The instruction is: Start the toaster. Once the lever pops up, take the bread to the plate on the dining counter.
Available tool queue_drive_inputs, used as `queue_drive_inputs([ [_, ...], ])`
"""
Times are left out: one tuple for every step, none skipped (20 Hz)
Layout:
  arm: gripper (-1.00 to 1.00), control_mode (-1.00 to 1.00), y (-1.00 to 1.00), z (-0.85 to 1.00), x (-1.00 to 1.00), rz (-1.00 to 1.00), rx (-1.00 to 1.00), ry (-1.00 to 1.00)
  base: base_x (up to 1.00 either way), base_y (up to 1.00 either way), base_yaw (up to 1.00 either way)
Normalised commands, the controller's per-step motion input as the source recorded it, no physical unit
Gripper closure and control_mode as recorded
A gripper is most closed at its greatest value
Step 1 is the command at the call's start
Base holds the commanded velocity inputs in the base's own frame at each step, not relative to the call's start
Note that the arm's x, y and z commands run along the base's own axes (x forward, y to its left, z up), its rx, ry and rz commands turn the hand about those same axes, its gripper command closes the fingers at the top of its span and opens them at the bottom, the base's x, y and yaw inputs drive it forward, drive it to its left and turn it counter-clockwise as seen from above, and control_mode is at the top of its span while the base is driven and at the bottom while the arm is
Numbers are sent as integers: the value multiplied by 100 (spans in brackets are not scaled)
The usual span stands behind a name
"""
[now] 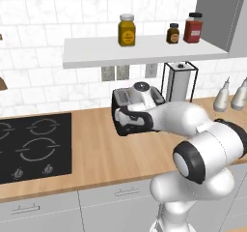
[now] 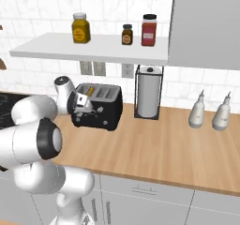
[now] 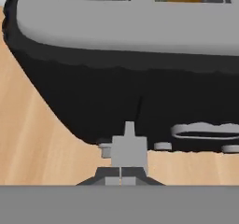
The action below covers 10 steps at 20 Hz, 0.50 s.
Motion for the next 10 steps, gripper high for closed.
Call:
queue_drive_inputs([
  [100,-100,0,31,-70,0,3,-16,0,0,0],
  [100,-100,0,33,-69,0,3,-16,0,0,0],
  [100,-100,0,42,-64,0,1,-15,0,0,0],
  [100,-100,0,51,-57,0,0,-13,0,0,0],
  [100,-100,0,61,-54,0,0,-11,0,0,0],
  [100,-100,0,66,-50,0,0,-11,0,0,0],
  [100,-100,0,68,-47,0,0,-10,0,0,0],
  [100,-100,0,70,-39,0,0,-10,0,0,0],
  [100,-100,0,71,-32,0,0,-8,0,0,0],
  [100,-100,0,71,-24,0,0,-7,0,0,0],
])
